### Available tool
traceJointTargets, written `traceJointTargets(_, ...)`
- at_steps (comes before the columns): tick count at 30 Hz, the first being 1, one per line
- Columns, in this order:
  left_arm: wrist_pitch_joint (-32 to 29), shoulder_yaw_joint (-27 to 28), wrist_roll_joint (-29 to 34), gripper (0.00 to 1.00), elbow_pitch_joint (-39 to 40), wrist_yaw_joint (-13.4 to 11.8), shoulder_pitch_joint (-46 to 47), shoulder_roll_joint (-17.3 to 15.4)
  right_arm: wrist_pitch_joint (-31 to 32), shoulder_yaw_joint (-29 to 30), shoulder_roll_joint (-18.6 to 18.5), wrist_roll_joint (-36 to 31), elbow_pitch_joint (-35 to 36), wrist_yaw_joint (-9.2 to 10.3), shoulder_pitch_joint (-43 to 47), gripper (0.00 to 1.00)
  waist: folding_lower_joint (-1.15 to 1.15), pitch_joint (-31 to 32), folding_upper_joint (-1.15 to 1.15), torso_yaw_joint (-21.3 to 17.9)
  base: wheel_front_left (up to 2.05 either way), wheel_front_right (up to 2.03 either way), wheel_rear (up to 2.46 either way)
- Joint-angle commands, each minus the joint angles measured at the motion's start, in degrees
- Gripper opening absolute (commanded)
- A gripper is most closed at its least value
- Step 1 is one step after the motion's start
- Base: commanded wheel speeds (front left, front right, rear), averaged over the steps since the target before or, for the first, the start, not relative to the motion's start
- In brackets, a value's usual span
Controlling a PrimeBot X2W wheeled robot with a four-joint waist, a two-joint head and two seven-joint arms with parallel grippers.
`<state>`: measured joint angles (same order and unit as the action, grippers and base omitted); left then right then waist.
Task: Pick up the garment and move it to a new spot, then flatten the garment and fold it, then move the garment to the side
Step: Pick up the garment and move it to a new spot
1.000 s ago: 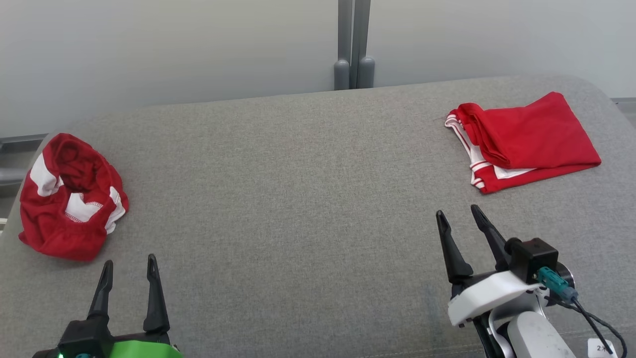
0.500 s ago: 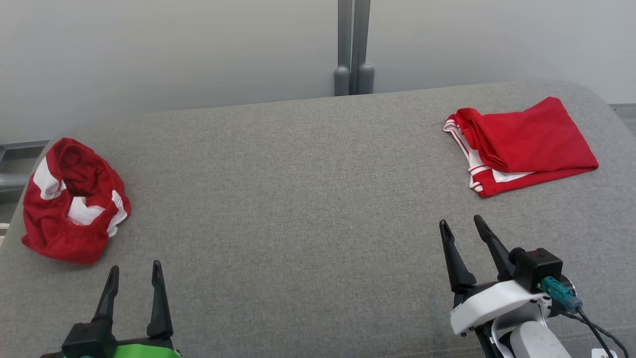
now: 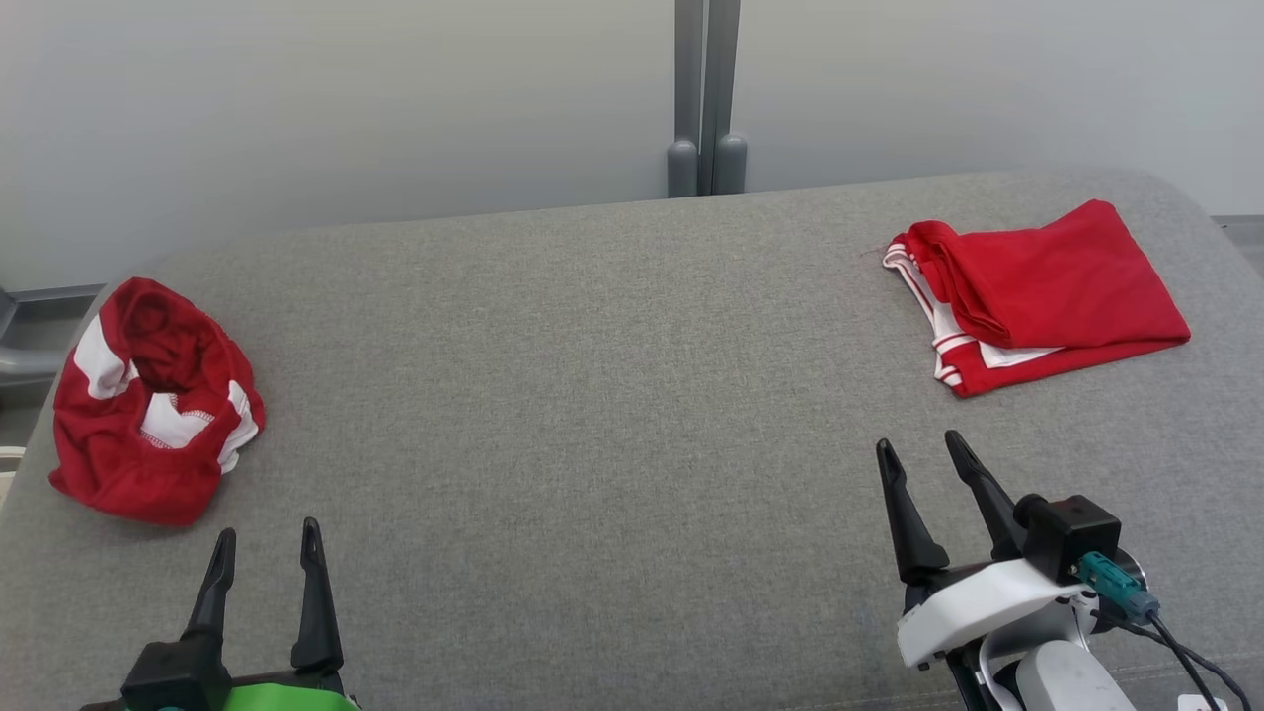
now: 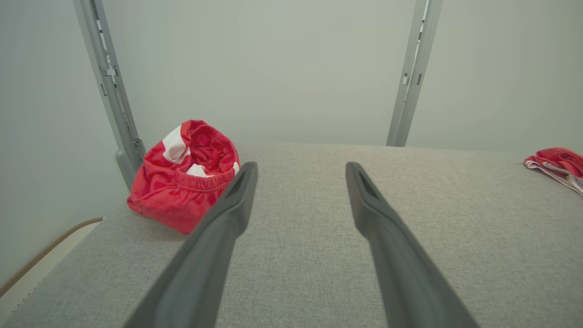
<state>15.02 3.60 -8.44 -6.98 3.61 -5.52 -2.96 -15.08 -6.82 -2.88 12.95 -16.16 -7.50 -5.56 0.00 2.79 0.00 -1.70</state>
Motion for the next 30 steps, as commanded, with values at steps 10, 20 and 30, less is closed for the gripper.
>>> traceJointTargets(10, 0.09, 0.17, 0.04, 1.00, -0.15, 0.11, -0.18, 0.03, -0.24, 0.27, -0.05, 0.36, -0.13, 0.02, 0.93, 1.00, 0.00, 0.16, 0.00, 1.29, 0.00, 0.00, 0.00)
traceJointTargets(20, 0.09, 0.65, 0.44, 1.00, -0.42, -0.32, -0.16, 0.02, -0.24, -0.41, -0.06, 1.34, -0.74, 0.02, 1.44, 1.00, 0.00, 0.18, 0.00, 6.73, 0.00, 0.00, 0.00)
traceJointTargets(30, 0.09, 1.56, 0.96, 1.00, -0.37, -0.61, -1.00, -0.08, -0.25, -0.84, -0.06, 2.09, -0.97, 0.02, 1.98, 1.00, 0.00, 0.10, 0.00, 14.57, 0.00, 0.00, 0.00)
